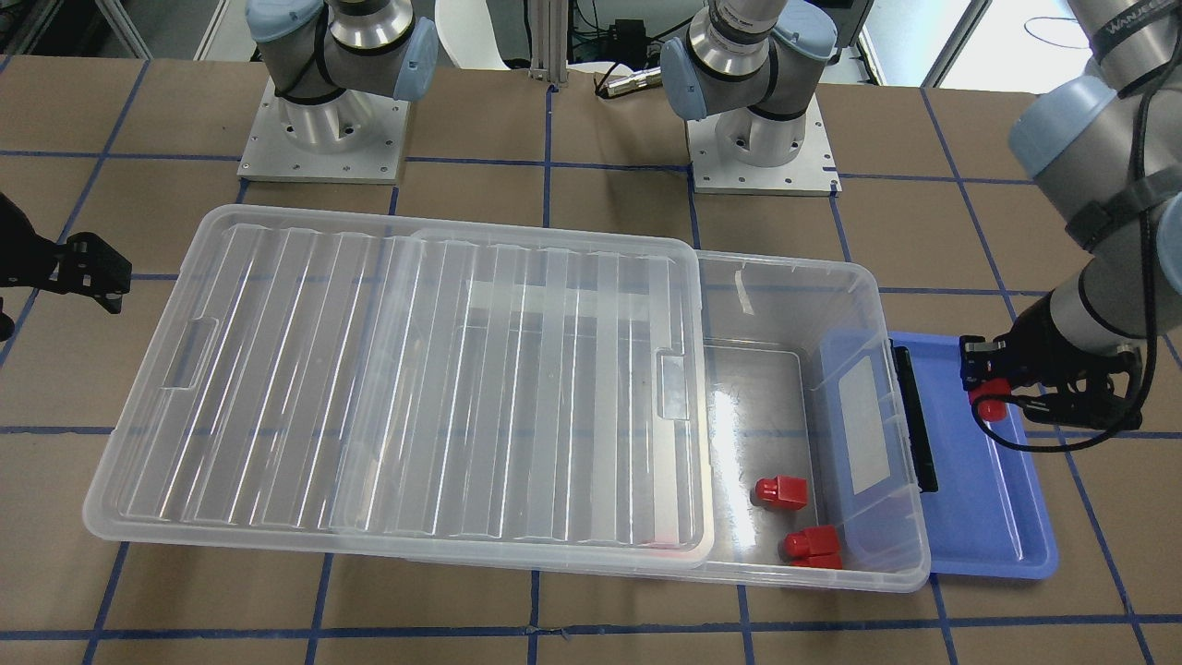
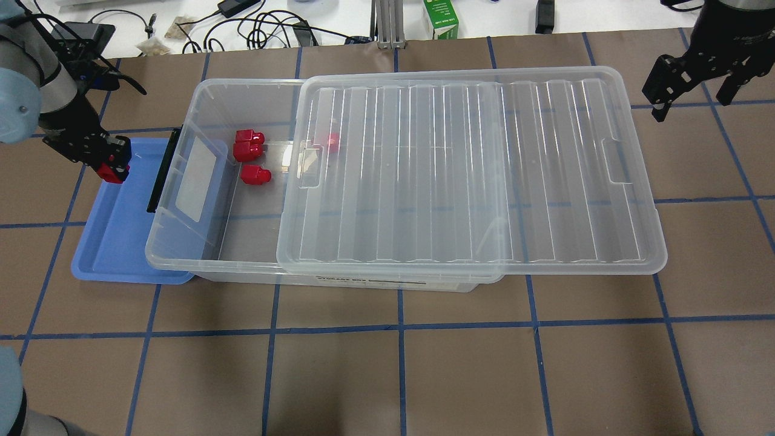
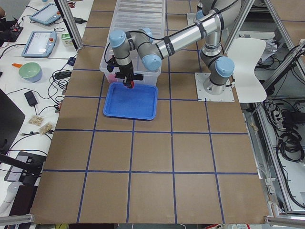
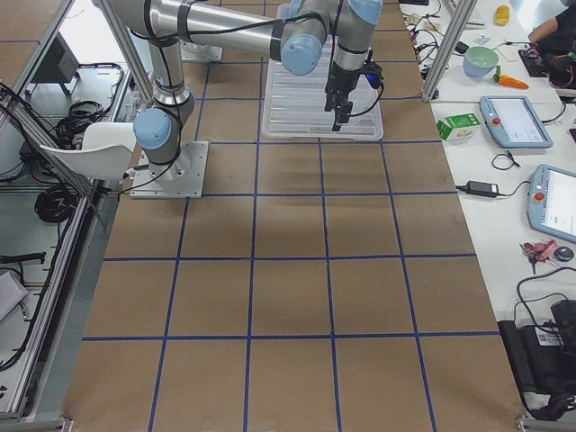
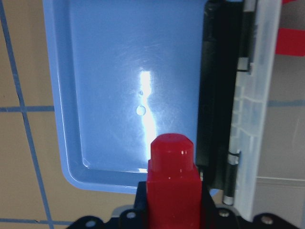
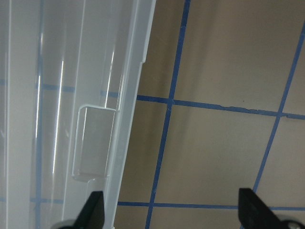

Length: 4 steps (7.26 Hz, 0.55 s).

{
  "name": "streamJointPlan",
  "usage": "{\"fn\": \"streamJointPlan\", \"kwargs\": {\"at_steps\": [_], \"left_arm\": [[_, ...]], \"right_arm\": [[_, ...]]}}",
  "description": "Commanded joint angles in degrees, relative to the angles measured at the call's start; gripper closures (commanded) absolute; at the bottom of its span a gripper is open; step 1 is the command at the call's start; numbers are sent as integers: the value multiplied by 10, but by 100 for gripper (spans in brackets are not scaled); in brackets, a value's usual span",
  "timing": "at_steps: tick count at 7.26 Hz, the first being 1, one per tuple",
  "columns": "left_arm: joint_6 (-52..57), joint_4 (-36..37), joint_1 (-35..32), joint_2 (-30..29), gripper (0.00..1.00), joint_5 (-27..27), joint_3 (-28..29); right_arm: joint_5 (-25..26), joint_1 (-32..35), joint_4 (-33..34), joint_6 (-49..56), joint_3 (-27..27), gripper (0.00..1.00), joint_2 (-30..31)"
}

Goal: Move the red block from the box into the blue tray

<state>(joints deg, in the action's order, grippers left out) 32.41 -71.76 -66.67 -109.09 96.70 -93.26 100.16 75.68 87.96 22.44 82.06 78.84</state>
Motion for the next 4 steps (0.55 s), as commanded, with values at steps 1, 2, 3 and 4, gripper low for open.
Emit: {"fn": "streamJointPlan", "kwargs": {"at_steps": [1, 2, 3, 4], "left_arm": [[36, 95, 30, -43, 100, -13, -38], [37, 107, 36, -58, 100, -44, -45], [37, 116, 38, -73, 100, -48, -45], [37, 128, 40, -84, 100, -48, -45]], "right_arm": [[-1, -5, 18, -3, 32, 0, -17], [0, -13, 52, -6, 47, 0, -18], [0, -23, 58, -11, 51, 0, -18], [0, -40, 57, -11, 56, 0, -20]]}}
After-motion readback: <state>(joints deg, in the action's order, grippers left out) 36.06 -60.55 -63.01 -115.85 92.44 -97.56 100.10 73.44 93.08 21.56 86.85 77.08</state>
